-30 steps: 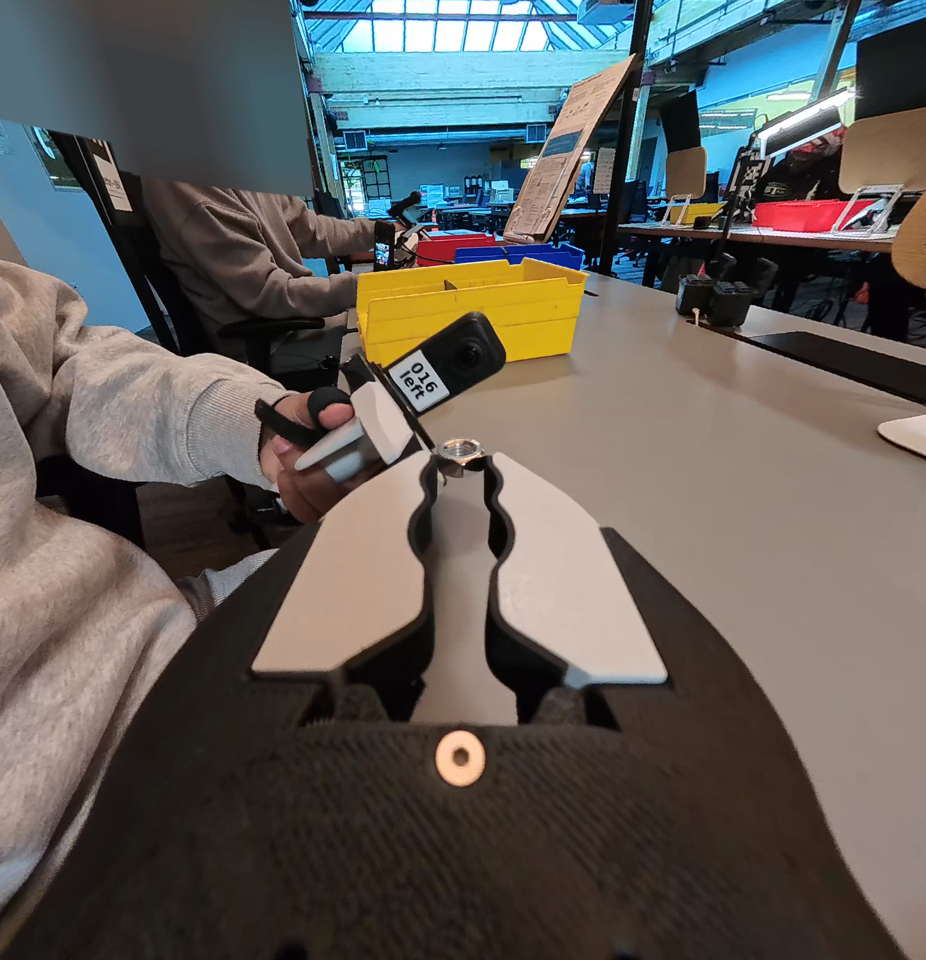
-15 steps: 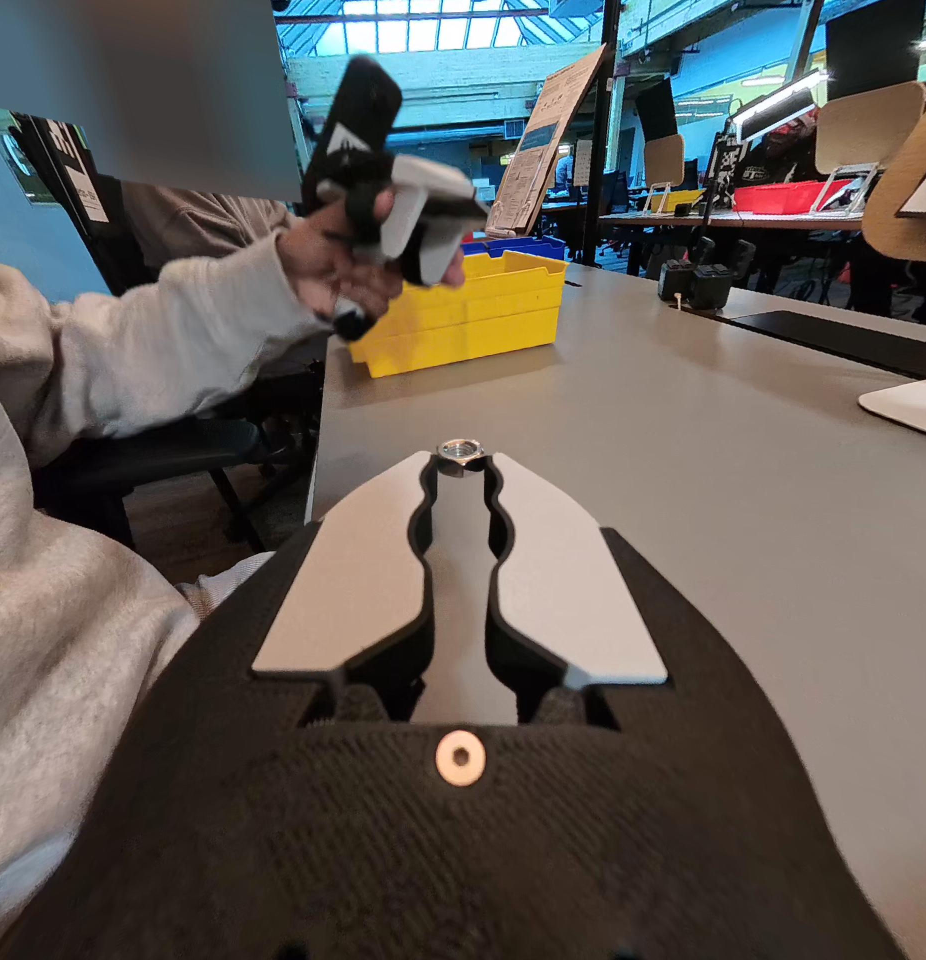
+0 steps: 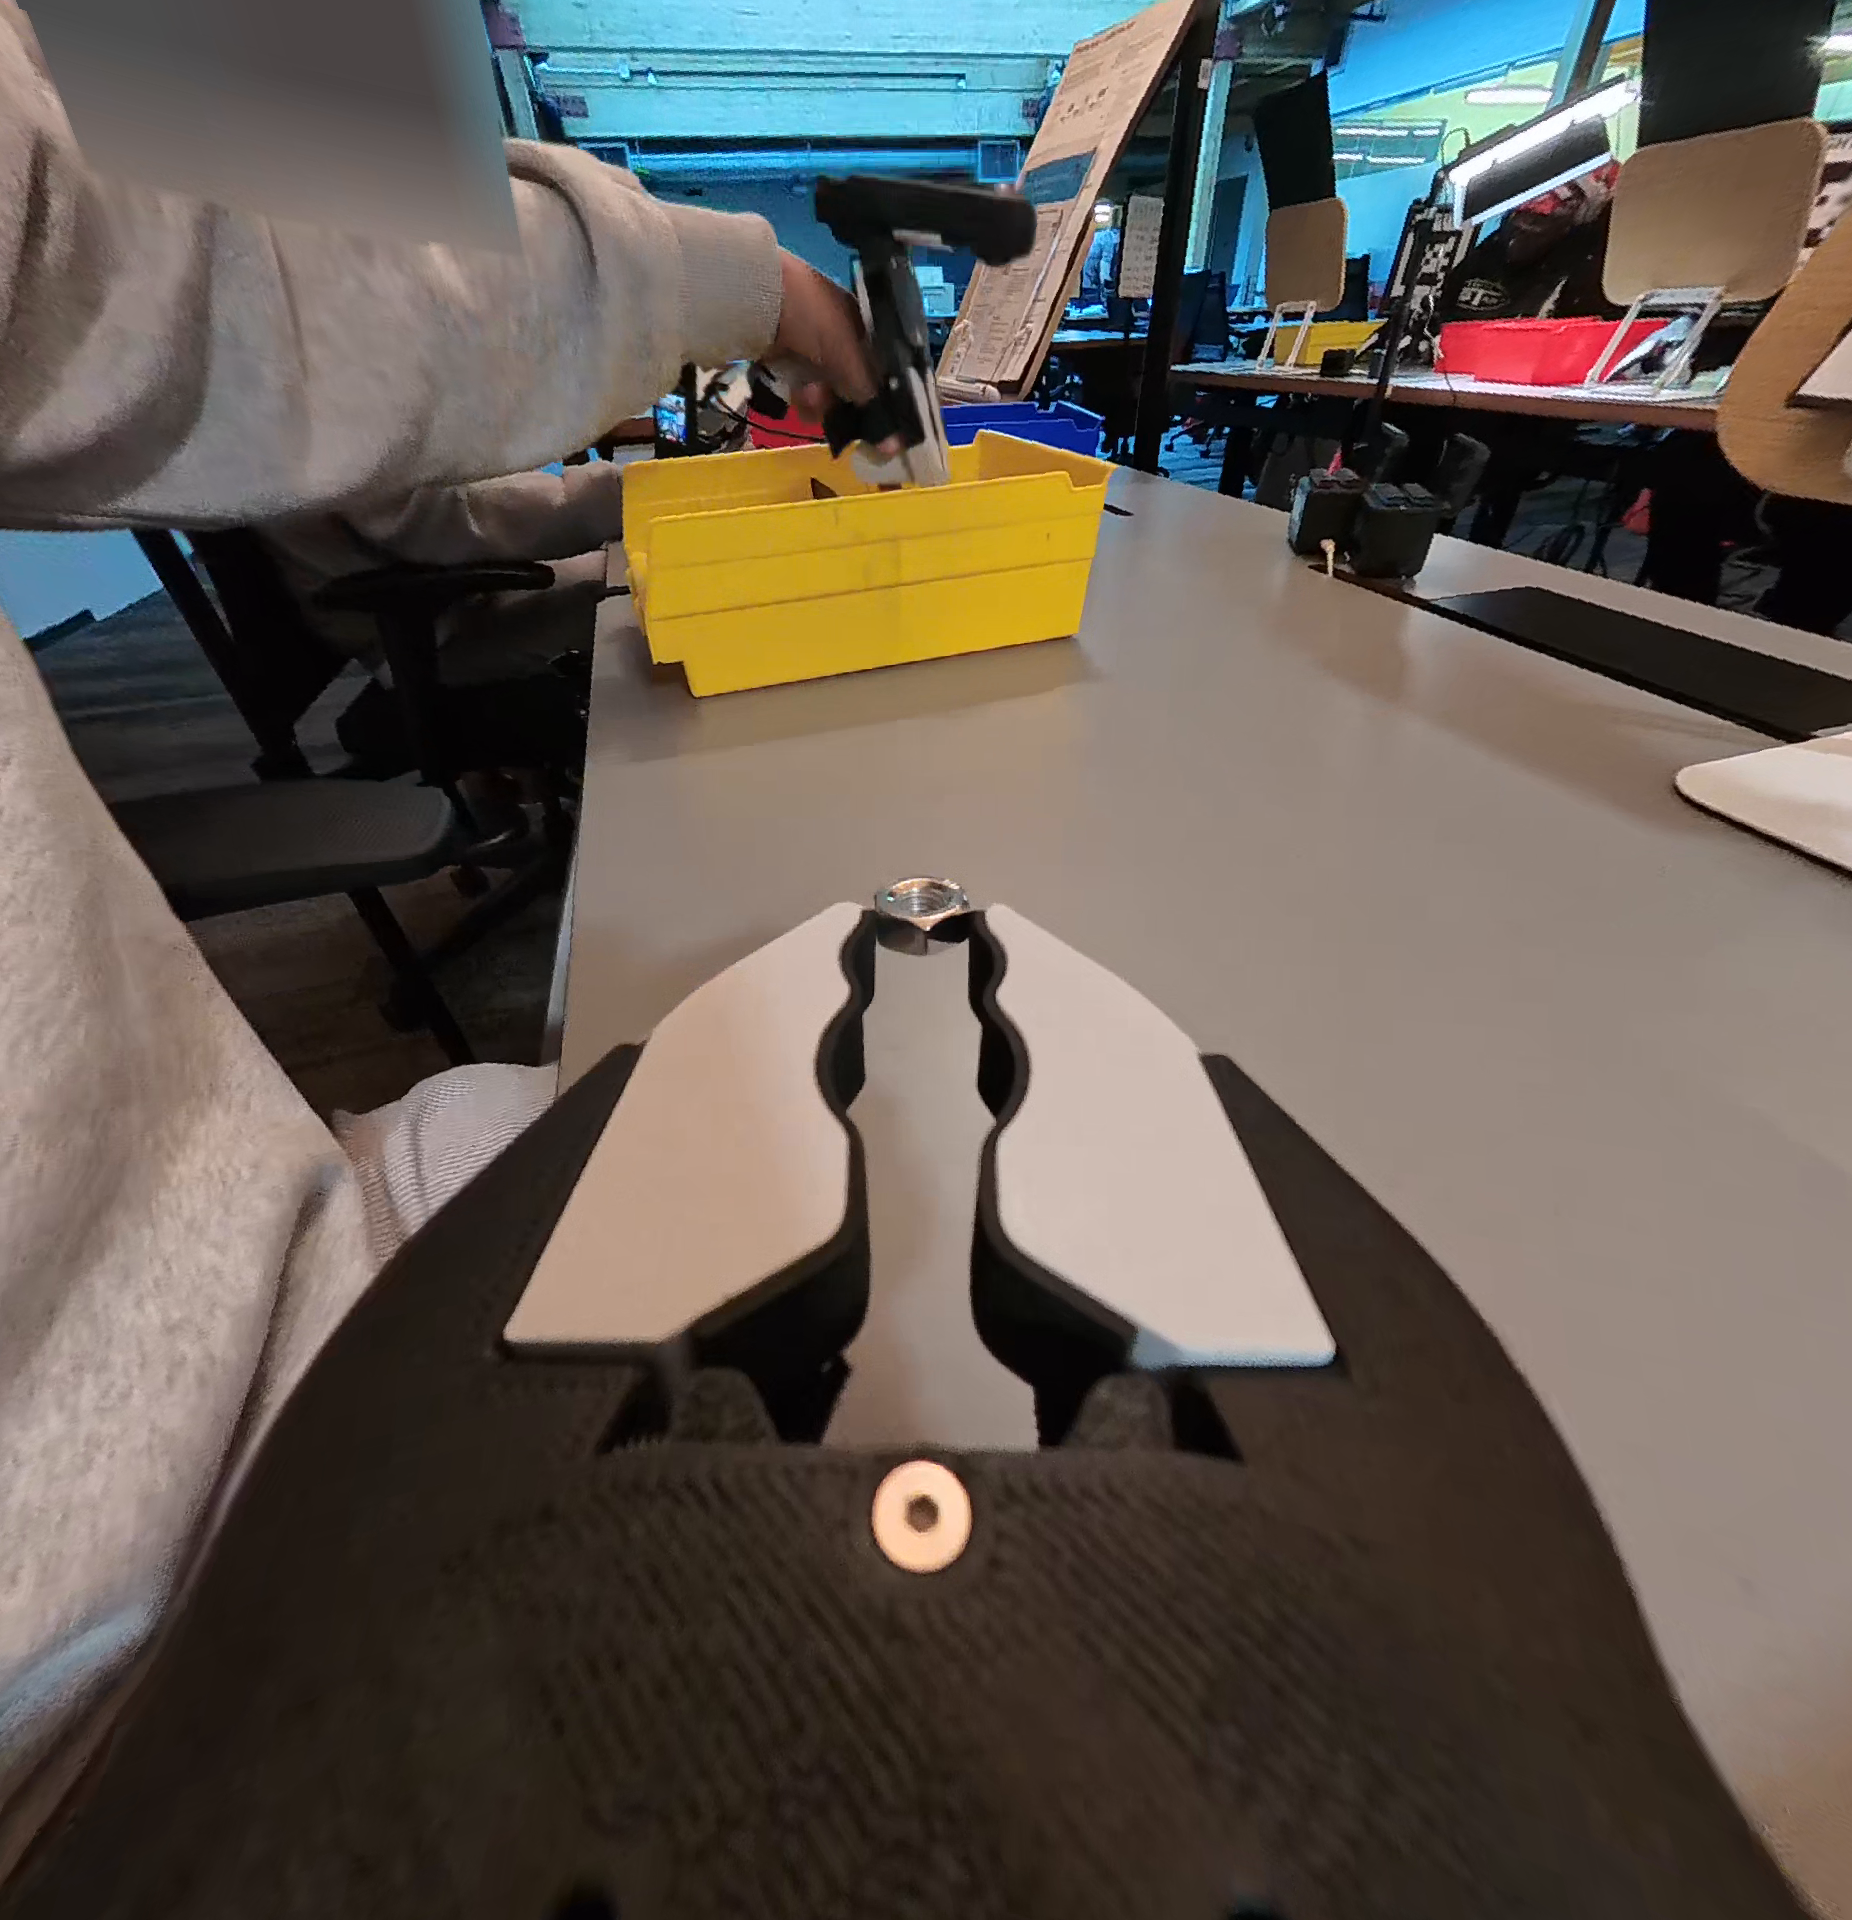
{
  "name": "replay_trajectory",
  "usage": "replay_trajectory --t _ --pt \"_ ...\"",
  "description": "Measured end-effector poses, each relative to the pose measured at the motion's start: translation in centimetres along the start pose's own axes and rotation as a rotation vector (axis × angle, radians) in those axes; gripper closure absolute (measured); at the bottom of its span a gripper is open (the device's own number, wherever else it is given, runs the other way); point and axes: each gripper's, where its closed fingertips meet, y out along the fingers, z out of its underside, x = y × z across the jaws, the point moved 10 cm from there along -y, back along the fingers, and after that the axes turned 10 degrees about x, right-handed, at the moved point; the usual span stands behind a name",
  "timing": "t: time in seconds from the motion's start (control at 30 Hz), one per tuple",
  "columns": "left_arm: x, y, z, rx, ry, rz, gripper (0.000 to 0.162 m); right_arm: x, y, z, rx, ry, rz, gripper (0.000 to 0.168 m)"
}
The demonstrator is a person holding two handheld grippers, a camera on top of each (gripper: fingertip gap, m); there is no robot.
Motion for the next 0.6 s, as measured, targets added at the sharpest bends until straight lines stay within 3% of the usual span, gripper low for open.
replay_trajectory --t 0.03,0.17,0.43,0.6 --pt "0.4 0.6 -0.1 0.045 0.026 0.030 0.155 -0.2 0.0 0.0 0.002 0.015 -0.012 0.151" --pt "1.3 2.2 -0.6 0.123 0.045 0.118 0.139 -1.3 -0.1 0.1 -0.013 0.112 -0.060 0.151" --pt "1.9 4.3 -0.5 0.258 0.050 0.195 0.130 -2.3 -0.3 0.2 -0.041 0.200 -0.094 0.151" --pt "2.2 5.4 -0.7 0.270 0.034 0.202 0.136 -2.0 0.1 0.1 -0.003 0.177 -0.100 0.151"
